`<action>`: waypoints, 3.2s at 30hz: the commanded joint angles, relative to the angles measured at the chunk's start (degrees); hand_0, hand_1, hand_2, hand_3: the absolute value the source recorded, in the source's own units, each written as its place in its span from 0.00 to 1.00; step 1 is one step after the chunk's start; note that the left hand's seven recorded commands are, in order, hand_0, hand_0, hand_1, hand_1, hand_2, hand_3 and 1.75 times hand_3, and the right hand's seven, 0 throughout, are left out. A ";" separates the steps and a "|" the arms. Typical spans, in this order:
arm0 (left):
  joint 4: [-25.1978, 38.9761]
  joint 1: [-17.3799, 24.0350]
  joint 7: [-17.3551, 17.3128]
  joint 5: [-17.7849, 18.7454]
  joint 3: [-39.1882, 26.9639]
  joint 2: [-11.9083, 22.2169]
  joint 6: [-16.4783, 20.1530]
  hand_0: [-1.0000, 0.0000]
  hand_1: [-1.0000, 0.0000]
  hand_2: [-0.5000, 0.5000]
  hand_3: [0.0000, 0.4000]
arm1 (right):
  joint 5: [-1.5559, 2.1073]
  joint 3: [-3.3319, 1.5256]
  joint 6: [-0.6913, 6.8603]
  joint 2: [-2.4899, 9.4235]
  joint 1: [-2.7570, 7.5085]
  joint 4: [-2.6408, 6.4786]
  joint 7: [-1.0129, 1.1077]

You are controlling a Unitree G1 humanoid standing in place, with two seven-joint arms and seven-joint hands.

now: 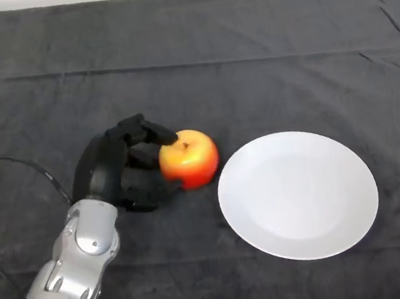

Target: Move the apple to the plate

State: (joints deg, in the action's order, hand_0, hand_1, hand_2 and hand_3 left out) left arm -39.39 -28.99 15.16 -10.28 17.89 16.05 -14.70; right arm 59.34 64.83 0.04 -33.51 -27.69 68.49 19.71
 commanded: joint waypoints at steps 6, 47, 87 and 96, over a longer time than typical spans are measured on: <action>11.65 -0.60 0.33 0.67 1.95 1.80 5.58 0.00 0.00 0.50 1.00 | 0.60 -0.20 -0.61 0.93 -0.57 -2.32 -0.53; 1.92 -5.53 5.12 -0.57 7.06 -1.36 2.00 1.00 1.00 0.50 0.00 | 0.61 -0.28 -0.59 0.99 -0.51 -2.49 -0.64; -17.24 -16.14 8.47 2.08 15.88 -4.24 -4.36 0.00 0.10 0.45 1.00 | 0.75 -0.10 -0.66 0.62 -0.71 -1.67 -0.22; -19.53 -17.05 9.42 2.15 16.09 -4.87 -4.86 0.00 0.00 0.50 1.00 | 0.78 -0.05 -0.69 0.53 -0.76 -1.48 -0.10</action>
State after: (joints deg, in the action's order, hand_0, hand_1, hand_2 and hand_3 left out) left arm -56.66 -42.40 23.65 -7.95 33.33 11.13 -18.32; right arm 59.37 64.44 0.03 -33.51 -27.68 68.48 19.69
